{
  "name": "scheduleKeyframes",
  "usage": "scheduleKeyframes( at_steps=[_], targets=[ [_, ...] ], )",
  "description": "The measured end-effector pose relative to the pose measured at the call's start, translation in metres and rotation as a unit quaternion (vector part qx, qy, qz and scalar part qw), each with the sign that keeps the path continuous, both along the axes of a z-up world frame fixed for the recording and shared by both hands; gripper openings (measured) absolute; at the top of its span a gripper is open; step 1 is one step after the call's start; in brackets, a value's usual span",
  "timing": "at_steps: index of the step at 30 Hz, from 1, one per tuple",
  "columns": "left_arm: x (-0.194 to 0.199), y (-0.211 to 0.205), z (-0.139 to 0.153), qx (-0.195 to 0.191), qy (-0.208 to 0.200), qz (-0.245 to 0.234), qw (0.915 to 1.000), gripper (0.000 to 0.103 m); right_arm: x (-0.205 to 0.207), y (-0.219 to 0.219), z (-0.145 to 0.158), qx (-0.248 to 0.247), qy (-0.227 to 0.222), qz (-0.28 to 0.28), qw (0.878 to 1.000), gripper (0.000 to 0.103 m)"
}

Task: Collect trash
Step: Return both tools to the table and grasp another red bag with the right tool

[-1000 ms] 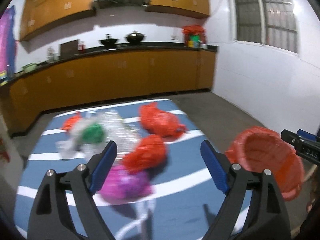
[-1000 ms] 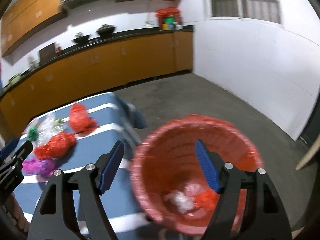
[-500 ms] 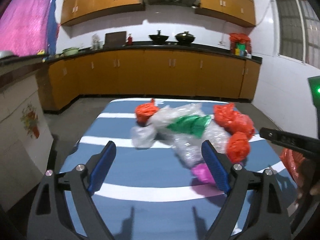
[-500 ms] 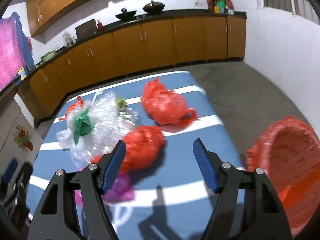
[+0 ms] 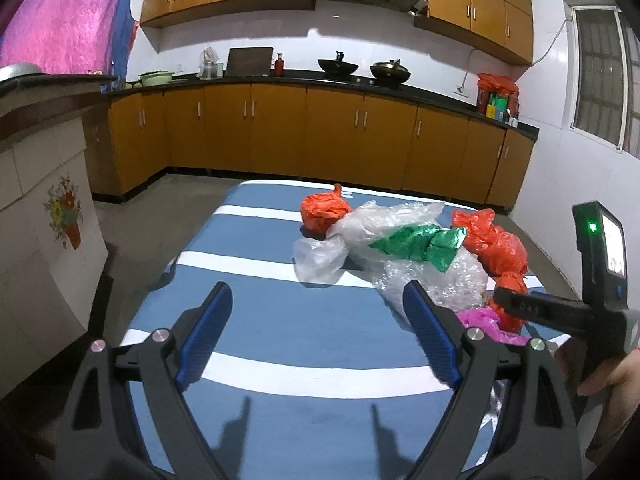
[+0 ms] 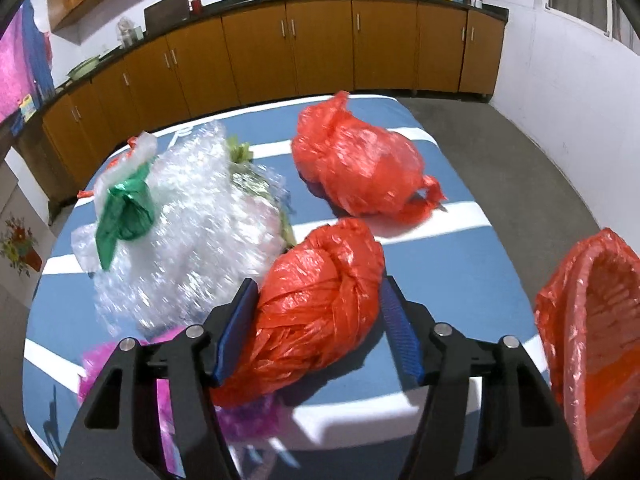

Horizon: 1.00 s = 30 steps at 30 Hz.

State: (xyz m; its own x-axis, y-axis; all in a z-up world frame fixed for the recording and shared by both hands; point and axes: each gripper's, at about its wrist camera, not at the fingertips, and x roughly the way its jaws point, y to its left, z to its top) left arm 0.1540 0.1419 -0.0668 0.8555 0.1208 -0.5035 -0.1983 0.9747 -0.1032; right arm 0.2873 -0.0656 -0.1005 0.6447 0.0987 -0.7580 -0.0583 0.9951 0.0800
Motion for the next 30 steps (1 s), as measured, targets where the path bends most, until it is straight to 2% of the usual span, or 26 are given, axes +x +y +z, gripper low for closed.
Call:
scheduleKeyframes(
  at_steps=[7,9,13,18,23,30],
  targets=[
    [0.008,-0.026,0.000,0.002,0.002,-0.036,0.9994,0.086,-0.011,-0.024,-0.011,0.004,0.026,-0.013,1.000,0.062],
    [0.010,-0.033,0.001,0.005,0.001,-0.044,0.9990,0.086,-0.012,-0.028,-0.017,0.003,0.034,-0.016,0.999,0.053],
    [0.015,-0.048,0.001,0.013,0.001,-0.064,0.9978,0.086,-0.021,-0.040,-0.017,0.016,0.026,-0.016,0.999,0.048],
    [0.024,-0.063,-0.003,0.011,0.012,-0.091,0.9957,0.086,-0.040,-0.059,-0.009,0.012,0.014,-0.024,1.000,0.048],
    [0.038,-0.089,-0.010,0.012,0.031,-0.132,0.9907,0.086,-0.052,-0.074,-0.001,0.026,0.006,-0.035,0.999,0.048],
    [0.062,-0.119,-0.032,0.024,0.079,-0.156,0.9843,0.085,-0.065,-0.093,0.006,0.047,0.004,-0.036,0.998,0.048]
  ],
)
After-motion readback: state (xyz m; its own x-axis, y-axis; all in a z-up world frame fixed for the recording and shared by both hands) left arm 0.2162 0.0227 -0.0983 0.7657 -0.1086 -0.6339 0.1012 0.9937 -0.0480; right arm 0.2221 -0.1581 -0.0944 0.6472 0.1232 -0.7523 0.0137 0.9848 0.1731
